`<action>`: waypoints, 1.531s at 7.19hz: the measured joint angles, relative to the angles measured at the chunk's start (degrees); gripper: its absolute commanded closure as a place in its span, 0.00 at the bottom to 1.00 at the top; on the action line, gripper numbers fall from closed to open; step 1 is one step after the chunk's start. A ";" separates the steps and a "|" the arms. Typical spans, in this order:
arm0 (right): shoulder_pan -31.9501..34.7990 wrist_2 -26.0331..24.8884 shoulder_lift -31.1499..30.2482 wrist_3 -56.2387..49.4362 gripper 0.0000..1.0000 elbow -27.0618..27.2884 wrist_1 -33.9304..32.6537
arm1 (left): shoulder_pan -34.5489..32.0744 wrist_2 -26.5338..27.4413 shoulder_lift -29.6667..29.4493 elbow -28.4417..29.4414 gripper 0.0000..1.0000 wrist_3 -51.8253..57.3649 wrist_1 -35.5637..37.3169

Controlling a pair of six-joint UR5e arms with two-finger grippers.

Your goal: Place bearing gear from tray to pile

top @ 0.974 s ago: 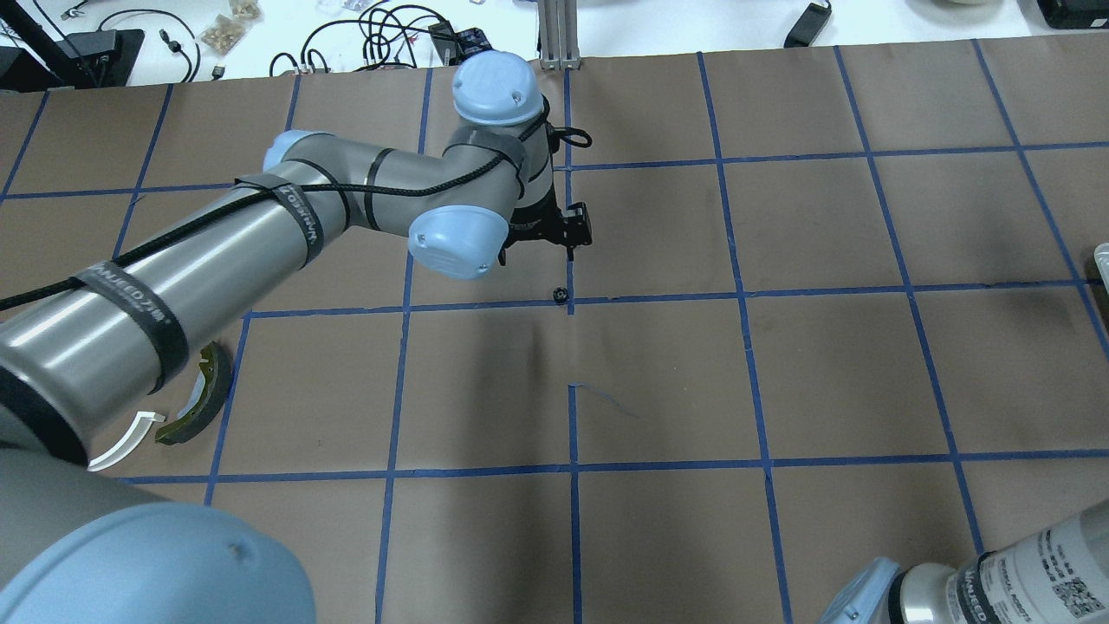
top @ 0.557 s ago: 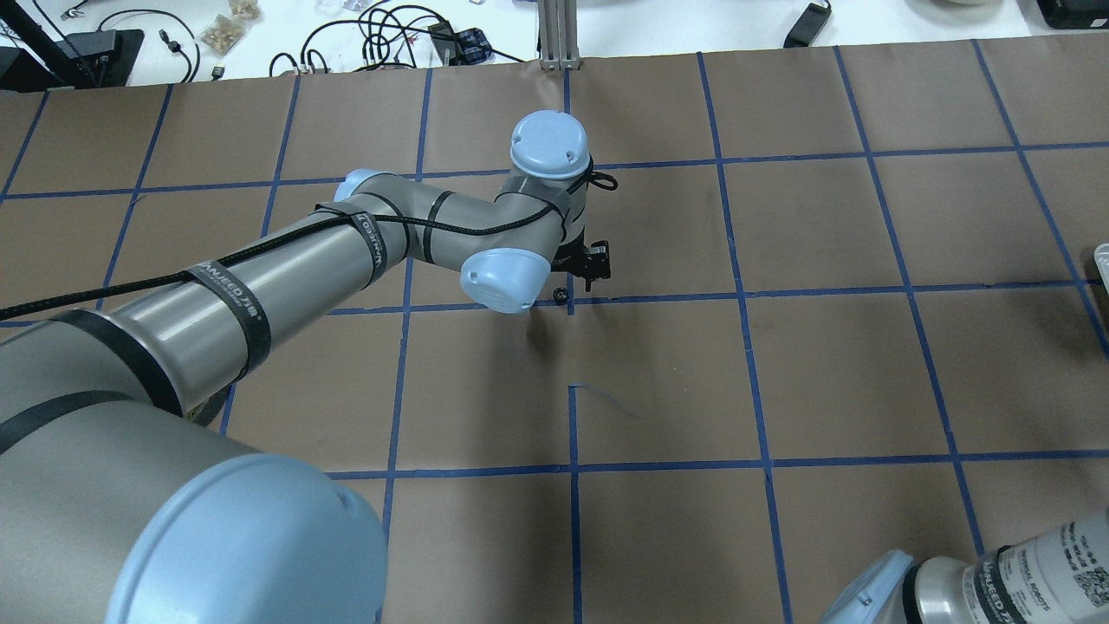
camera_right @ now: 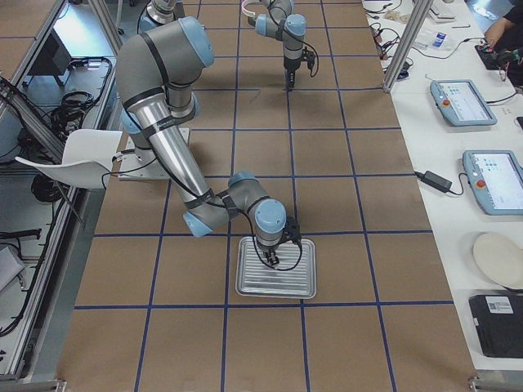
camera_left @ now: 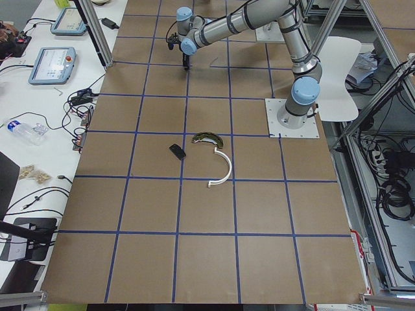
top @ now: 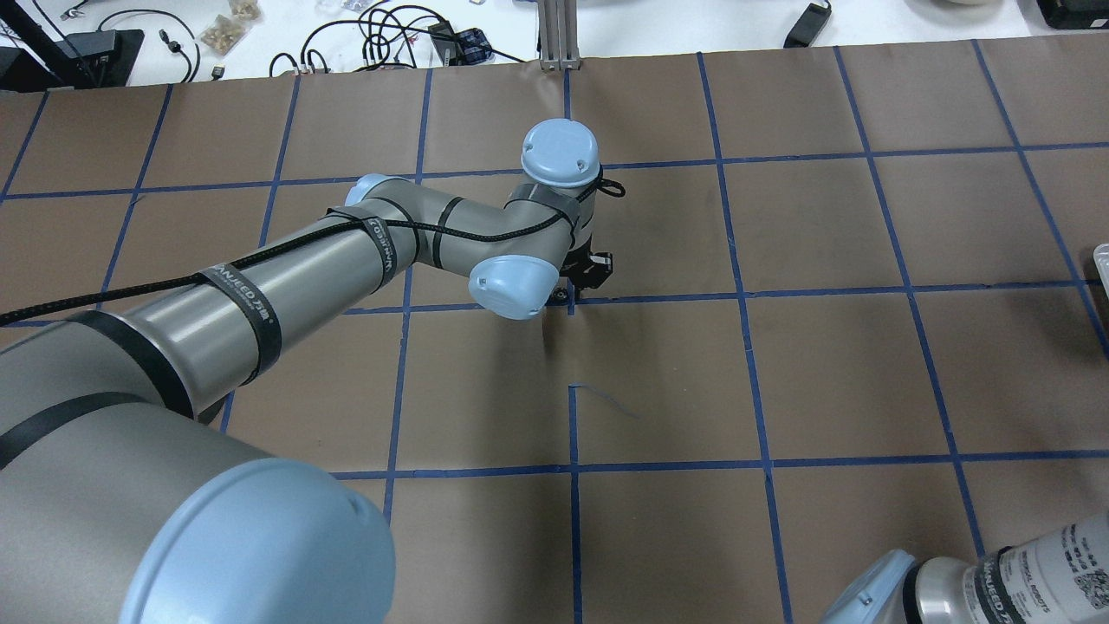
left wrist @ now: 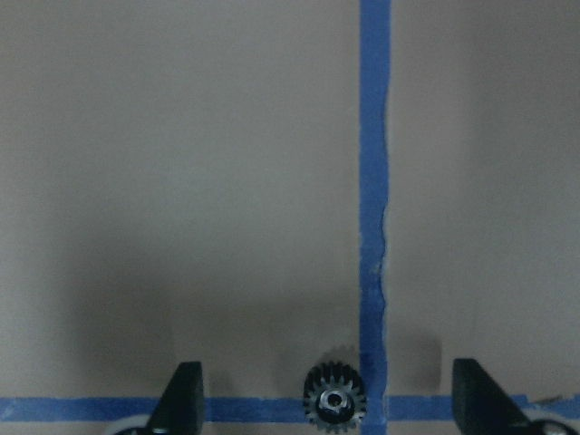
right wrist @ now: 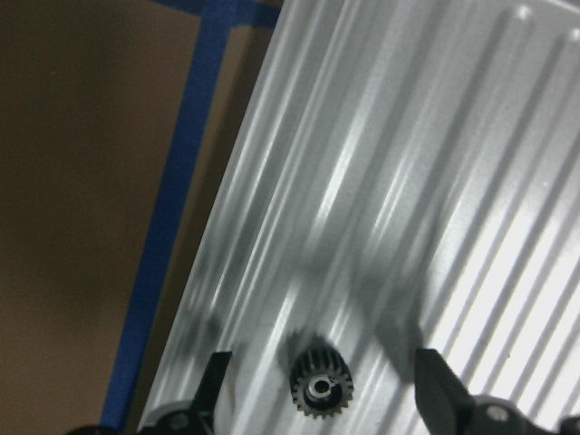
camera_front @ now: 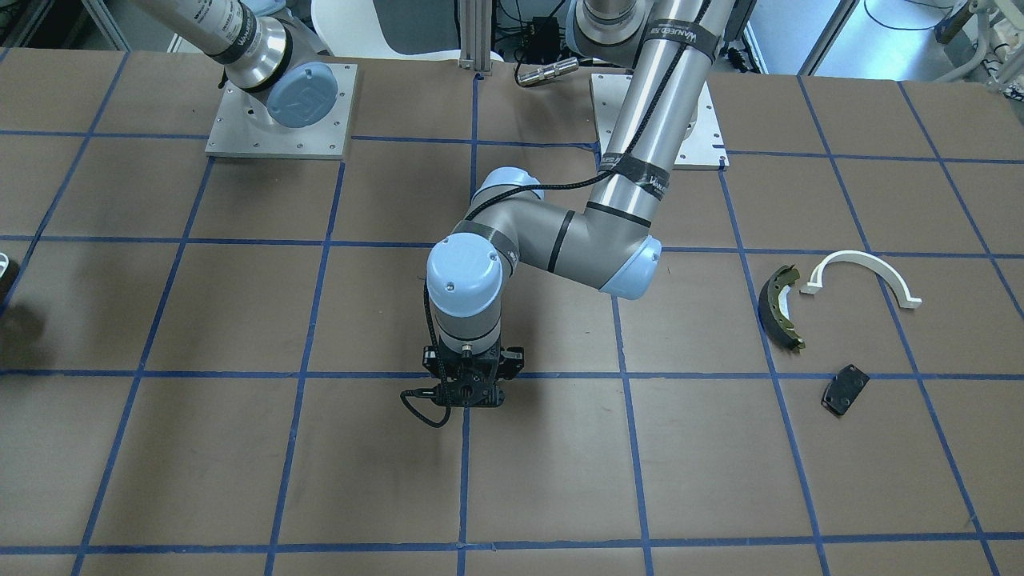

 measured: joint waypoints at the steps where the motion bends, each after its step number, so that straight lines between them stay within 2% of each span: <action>1: 0.03 -0.40 -0.04 0.03 0.62 0.00 -0.09 | 0.10 -0.03 0.24 -0.24 0.91 0.14 -0.03; 2: 0.05 -0.81 -0.04 0.03 0.73 0.06 -0.18 | 0.32 0.09 0.50 -0.48 0.95 0.24 -0.06; 4: 0.09 -1.36 -0.10 -0.05 0.98 0.28 -0.32 | 1.78 0.34 1.62 -0.85 0.95 0.36 -0.45; 6: 0.25 -1.72 -0.51 -0.14 0.99 0.16 -0.21 | 5.97 0.12 4.56 -1.25 0.96 4.43 -3.62; 8: 3.16 -2.22 -4.98 1.82 0.99 -0.10 1.79 | 14.19 0.49 9.60 -3.30 0.97 13.36 -7.59; 9: 7.61 -2.75 -8.47 5.66 0.99 -0.20 4.67 | 18.60 0.99 12.10 -5.87 0.98 18.62 -7.86; 11: 19.01 -3.89 -14.54 23.71 0.99 0.06 14.86 | 30.35 2.32 15.27 -11.87 0.98 33.08 -4.36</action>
